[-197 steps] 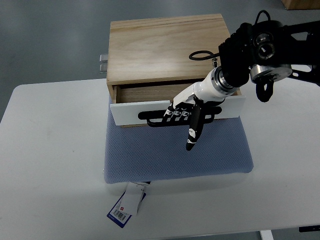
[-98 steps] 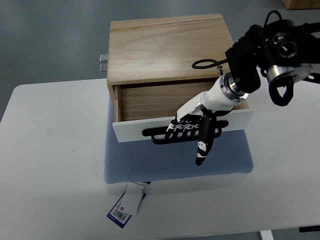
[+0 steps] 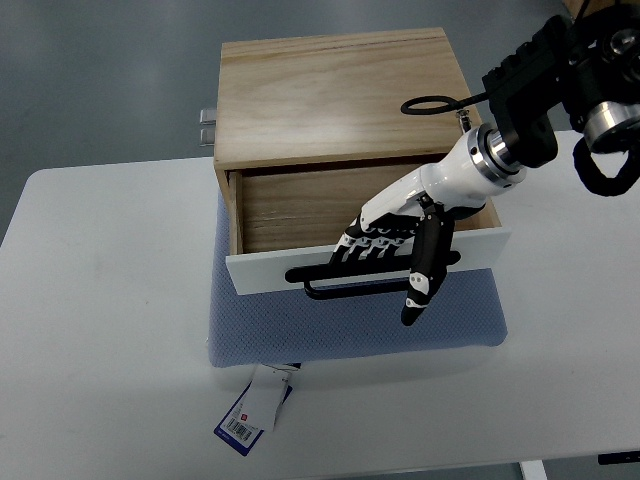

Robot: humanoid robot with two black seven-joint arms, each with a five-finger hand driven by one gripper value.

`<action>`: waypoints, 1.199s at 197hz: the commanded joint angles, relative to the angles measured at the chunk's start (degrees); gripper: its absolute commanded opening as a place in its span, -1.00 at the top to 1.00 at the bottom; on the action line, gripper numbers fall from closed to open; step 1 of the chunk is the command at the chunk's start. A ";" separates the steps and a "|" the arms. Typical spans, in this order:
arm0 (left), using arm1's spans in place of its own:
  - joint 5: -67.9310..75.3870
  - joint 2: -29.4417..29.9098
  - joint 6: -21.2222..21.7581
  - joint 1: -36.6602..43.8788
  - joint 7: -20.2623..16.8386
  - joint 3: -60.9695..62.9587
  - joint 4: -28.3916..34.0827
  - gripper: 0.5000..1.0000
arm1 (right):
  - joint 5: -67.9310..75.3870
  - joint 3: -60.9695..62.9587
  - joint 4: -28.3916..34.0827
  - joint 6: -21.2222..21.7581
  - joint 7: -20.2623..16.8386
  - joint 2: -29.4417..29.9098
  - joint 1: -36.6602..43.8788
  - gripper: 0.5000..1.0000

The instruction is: Open wood drawer with right hand

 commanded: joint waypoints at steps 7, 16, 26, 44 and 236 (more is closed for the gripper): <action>-0.01 0.00 0.00 0.00 0.00 -0.01 0.00 -1.00 | 1.29 5.08 -0.97 -0.38 0.00 -1.39 2.52 -0.78; 0.08 0.00 0.00 0.00 0.00 -0.01 -0.09 -1.00 | 1.29 5.96 -1.49 -0.47 0.00 -1.65 2.70 -0.78; 0.08 0.00 0.00 0.00 0.00 -0.01 -0.09 -1.00 | 1.29 8.86 -4.39 -0.64 0.00 -2.62 2.70 -0.78; 0.16 0.00 0.00 0.00 0.00 -0.01 -0.17 -1.00 | 1.20 12.28 -8.96 -0.99 0.00 -4.29 1.73 -0.78; 0.08 0.00 0.79 0.00 0.00 0.08 -0.09 -1.00 | 2.43 83.65 -63.89 -6.09 35.71 26.47 -55.48 -0.78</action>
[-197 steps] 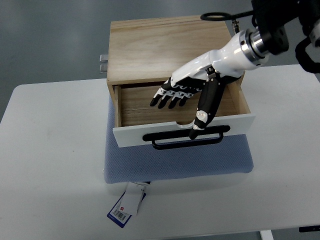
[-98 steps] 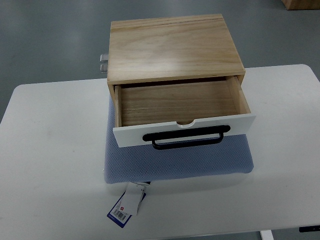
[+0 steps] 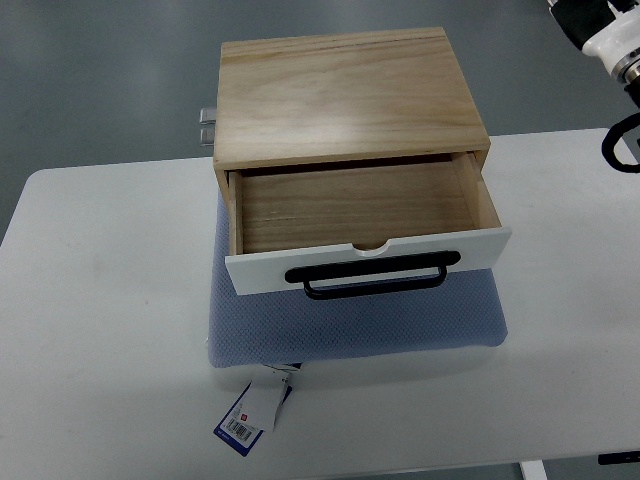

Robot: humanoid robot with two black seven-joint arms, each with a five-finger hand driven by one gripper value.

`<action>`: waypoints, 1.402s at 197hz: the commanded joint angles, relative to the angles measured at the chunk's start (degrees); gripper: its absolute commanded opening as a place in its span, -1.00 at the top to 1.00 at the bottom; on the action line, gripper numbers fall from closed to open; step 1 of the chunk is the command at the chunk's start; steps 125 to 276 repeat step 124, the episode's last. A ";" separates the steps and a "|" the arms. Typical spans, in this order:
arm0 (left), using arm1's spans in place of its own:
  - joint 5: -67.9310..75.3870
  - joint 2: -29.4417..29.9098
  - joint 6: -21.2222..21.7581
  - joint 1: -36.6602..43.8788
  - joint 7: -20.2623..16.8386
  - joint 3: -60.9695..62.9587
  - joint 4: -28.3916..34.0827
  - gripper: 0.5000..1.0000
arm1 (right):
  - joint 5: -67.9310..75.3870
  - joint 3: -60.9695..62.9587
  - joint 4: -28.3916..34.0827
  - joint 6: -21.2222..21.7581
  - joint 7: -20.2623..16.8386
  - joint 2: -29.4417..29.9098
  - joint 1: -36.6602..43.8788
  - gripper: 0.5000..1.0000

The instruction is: Open wood drawer with right hand

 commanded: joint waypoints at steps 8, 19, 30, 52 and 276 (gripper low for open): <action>0.00 0.00 0.18 0.00 0.00 0.00 -0.04 -1.00 | -0.06 3.46 -1.71 0.00 -0.02 3.38 -2.96 -0.78; 0.00 0.00 0.18 0.00 0.00 0.00 -0.04 -1.00 | 0.03 3.55 -2.06 0.00 -0.02 4.43 -3.84 -0.78; 0.00 0.00 0.18 0.00 0.00 0.00 -0.04 -1.00 | -0.06 3.55 -2.15 0.00 -0.02 5.04 -4.55 -0.78; 0.00 0.00 0.18 0.00 0.00 0.00 -0.04 -1.00 | -0.06 3.55 -2.23 -0.08 -0.02 6.45 -5.86 -0.78; -0.09 0.00 0.18 0.00 0.00 0.00 0.04 -1.00 | -0.06 3.99 -2.32 -0.17 0.07 7.33 -7.18 -0.78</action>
